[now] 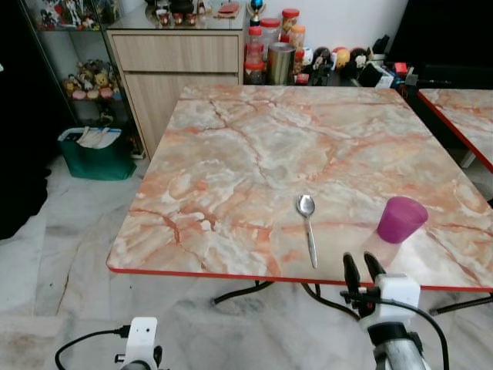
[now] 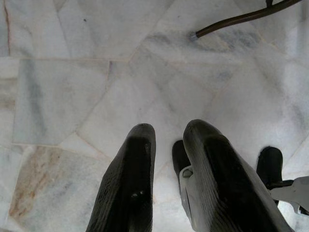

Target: Setting the table

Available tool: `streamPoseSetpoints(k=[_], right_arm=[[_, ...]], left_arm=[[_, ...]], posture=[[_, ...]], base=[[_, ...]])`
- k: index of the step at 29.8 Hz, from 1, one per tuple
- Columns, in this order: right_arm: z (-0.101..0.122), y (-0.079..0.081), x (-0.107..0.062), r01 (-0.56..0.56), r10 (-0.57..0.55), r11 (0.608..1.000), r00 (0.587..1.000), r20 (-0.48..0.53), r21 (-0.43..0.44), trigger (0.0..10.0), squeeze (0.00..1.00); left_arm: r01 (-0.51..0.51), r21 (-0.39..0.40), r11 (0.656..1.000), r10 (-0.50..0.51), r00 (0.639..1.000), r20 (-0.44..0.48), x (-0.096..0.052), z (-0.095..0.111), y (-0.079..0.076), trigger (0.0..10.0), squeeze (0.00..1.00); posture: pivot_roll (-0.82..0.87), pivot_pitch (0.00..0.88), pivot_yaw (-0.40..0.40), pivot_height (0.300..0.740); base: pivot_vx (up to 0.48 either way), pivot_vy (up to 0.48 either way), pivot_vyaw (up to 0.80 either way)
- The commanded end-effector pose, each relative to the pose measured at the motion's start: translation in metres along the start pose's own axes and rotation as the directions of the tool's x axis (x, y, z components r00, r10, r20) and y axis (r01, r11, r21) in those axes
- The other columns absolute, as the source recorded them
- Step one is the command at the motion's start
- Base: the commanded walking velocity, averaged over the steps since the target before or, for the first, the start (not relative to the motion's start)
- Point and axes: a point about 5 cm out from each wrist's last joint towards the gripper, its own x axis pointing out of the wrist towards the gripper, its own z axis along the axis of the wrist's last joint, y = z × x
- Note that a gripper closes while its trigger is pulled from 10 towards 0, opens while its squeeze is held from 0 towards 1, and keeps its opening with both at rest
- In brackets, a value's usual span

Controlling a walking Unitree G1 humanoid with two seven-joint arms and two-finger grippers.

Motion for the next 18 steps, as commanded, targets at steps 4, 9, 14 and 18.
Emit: streamPoseSetpoints(k=[4,9,14,18], right_arm=[[0.004,0.007,0.042,0.034,-0.035,0.999,0.998,-0.047,-0.002,10.0,0.0],[0.01,0.014,0.072,0.052,-0.049,0.998,0.994,-0.095,0.026,10.0,0.0],[0.012,0.03,0.098,0.004,-0.007,1.0,0.986,-0.165,-0.017,10.0,0.0],[0.012,0.04,0.115,-0.004,-0.002,1.0,0.976,-0.217,-0.03,10.0,0.0]], left_arm=[[0.006,0.011,1.0,-0.006,1.0,-0.012,0.0,0.0,-0.001,10.0,0.0],[0.005,0.014,1.0,-0.005,1.0,-0.008,0.001,0.002,0.0,10.0,0.0],[0.006,0.02,1.0,-0.006,1.0,-0.003,0.002,0.005,0.0,10.0,0.0],[-0.002,0.004,1.0,0.001,1.0,0.009,0.002,0.009,0.001,10.0,0.0]], posture=[[0.04,0.0,-0.02,0.74],[0.04,0.0,-0.019,0.74],[0.05,0.0,-0.017,0.74],[0.06,0.0,-0.018,0.74]], base=[[0.0,0.0,0.0],[0.0,0.0,0.0],[0.0,0.0,0.0],[0.0,0.0,0.0]])
